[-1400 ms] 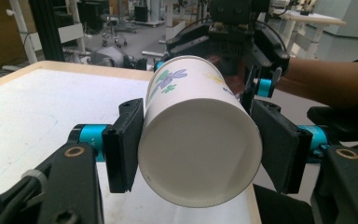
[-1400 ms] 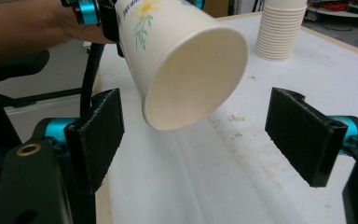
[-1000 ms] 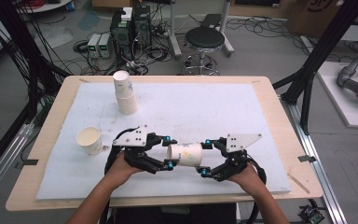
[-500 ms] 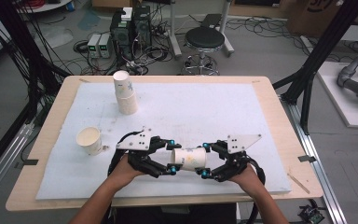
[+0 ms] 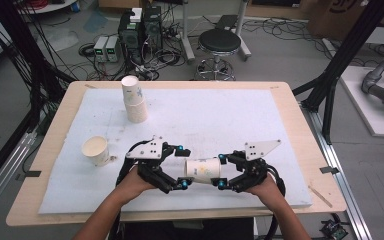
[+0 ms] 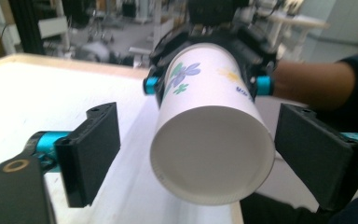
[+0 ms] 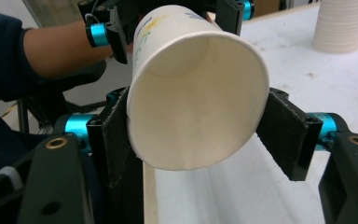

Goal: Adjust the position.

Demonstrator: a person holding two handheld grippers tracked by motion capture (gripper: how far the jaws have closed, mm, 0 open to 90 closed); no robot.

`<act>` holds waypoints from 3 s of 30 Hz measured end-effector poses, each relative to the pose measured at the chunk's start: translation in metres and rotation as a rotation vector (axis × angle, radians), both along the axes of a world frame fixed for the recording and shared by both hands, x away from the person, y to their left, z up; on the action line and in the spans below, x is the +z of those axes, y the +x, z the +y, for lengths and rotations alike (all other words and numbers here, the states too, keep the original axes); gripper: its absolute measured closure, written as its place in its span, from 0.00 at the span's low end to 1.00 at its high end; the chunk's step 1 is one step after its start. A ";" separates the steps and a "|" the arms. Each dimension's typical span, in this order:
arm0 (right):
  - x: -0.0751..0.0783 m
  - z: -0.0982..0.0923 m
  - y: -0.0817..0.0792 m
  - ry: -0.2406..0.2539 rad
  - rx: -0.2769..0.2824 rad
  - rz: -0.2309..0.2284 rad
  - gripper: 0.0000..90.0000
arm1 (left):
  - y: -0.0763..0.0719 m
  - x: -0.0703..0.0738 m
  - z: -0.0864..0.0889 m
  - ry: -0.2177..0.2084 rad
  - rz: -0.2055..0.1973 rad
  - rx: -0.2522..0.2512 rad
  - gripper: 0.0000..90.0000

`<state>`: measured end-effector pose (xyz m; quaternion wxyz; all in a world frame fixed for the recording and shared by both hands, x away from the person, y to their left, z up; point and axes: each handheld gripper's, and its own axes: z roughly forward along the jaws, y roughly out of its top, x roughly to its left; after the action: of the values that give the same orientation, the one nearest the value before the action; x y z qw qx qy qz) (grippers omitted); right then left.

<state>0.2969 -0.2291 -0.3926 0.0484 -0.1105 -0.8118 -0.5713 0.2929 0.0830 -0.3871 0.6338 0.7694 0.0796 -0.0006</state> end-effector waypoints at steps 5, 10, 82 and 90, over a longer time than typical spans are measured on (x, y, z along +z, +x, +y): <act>0.005 0.000 0.001 -0.045 -0.001 0.009 0.34 | 0.000 0.006 0.000 0.092 -0.004 -0.007 0.16; 0.009 0.003 0.002 -0.121 -0.014 0.004 0.35 | 0.001 0.011 -0.003 0.195 -0.040 0.001 0.16; 0.042 0.067 0.007 -0.687 0.085 -0.167 0.32 | 0.011 0.000 -0.049 0.549 -0.022 -0.083 0.40; 0.051 0.042 0.007 -0.488 0.001 -0.119 0.24 | 0.011 -0.009 -0.040 0.484 -0.004 -0.040 0.38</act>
<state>0.3043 -0.1869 -0.3415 -0.0272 -0.0849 -0.9272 -0.3638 0.3042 0.0427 -0.3959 0.4309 0.9003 0.0610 0.0073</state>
